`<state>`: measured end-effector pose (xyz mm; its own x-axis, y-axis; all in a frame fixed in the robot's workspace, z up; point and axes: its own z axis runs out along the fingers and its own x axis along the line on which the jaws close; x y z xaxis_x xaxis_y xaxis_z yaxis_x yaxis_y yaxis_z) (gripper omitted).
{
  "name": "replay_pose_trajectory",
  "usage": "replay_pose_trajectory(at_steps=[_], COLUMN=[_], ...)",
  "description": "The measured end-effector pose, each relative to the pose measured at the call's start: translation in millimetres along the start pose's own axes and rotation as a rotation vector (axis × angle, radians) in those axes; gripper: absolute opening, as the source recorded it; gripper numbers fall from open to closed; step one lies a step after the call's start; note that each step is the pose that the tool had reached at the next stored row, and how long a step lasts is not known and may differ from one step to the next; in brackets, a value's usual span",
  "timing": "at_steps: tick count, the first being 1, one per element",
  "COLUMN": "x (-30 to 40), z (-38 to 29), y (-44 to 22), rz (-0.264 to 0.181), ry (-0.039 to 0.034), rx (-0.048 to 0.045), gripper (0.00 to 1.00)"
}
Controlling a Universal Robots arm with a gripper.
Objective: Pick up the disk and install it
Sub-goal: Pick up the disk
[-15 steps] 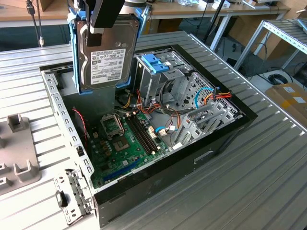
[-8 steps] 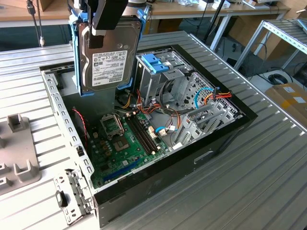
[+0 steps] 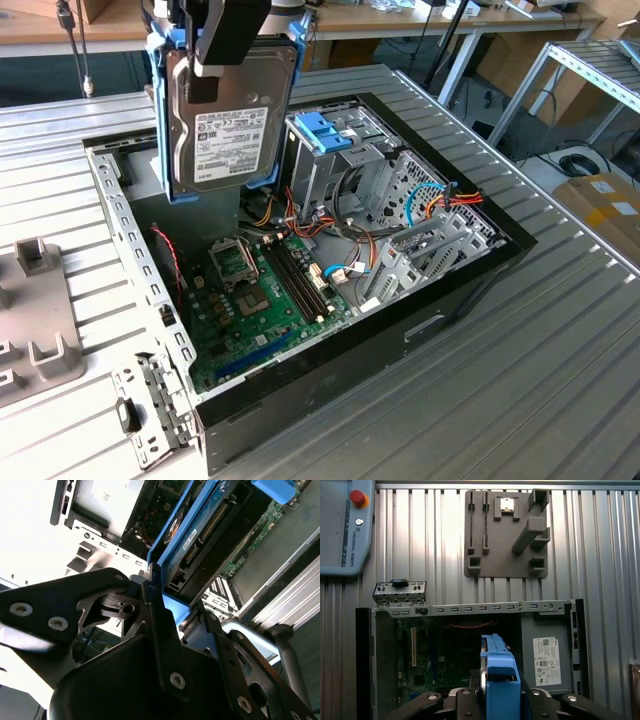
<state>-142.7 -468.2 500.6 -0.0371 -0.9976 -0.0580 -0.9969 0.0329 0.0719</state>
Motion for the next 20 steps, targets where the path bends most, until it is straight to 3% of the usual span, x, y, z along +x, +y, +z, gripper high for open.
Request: replay_pose_trajectory(at_steps=[20], x=[11.0], z=[-0.6], y=[-1.1], rz=[0.0], ry=[0.0001], rx=[-0.0001], gripper=[0.37])
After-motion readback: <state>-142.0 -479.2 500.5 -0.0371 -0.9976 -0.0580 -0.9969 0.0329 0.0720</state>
